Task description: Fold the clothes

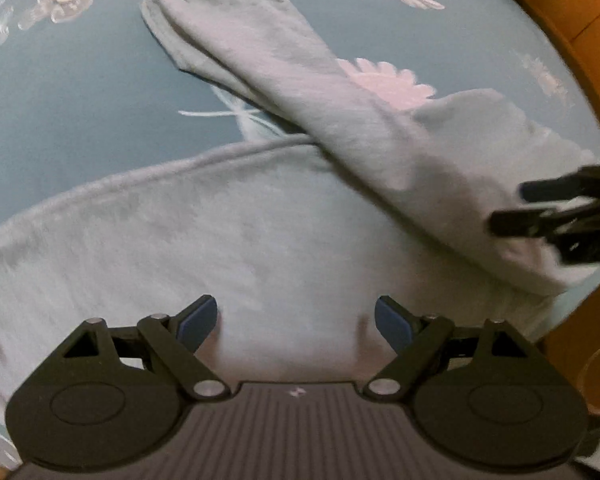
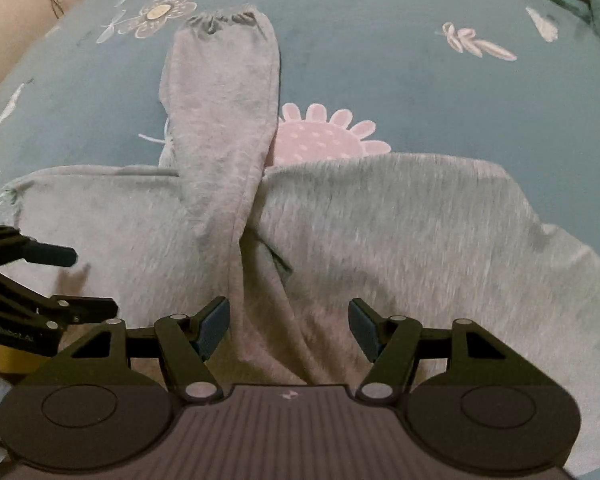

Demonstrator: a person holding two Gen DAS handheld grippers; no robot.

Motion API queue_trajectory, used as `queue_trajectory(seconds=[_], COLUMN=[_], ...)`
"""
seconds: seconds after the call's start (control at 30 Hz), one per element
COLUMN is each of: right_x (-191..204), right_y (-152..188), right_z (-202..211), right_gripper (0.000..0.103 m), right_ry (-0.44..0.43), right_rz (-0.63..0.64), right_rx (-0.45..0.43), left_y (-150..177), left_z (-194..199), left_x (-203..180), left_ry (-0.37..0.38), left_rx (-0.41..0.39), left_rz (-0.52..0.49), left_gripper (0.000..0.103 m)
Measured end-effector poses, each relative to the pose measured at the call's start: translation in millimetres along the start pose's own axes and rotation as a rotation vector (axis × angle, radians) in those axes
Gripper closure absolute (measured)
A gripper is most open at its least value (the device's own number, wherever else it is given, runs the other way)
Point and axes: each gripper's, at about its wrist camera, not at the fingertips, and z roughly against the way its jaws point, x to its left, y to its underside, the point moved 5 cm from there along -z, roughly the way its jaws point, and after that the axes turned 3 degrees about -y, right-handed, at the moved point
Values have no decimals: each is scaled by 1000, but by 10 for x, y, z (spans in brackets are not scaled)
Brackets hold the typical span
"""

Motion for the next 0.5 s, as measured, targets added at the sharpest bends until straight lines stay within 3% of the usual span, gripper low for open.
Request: queue_trajectory(seconds=[0.17,0.3,0.4,0.5], right_x=[-294,-488,-569,-652], right_y=[-44,68,201,282], right_z=[-54,-342,-503,-526], right_gripper=[21,21,3,0], right_ry=[121,185,181,147], right_rz=[-104,-120,-164,-225], right_rx=[-32,44,98,108], left_y=[34,84,105,98], left_z=[-221,-224,-257,-298], left_x=[224,218,174,157], left_ry=[-42,-66,-82,-101], left_rx=[-7,-35,-22,0], left_rz=[32,44,41,70], left_gripper=[17,13,6,1])
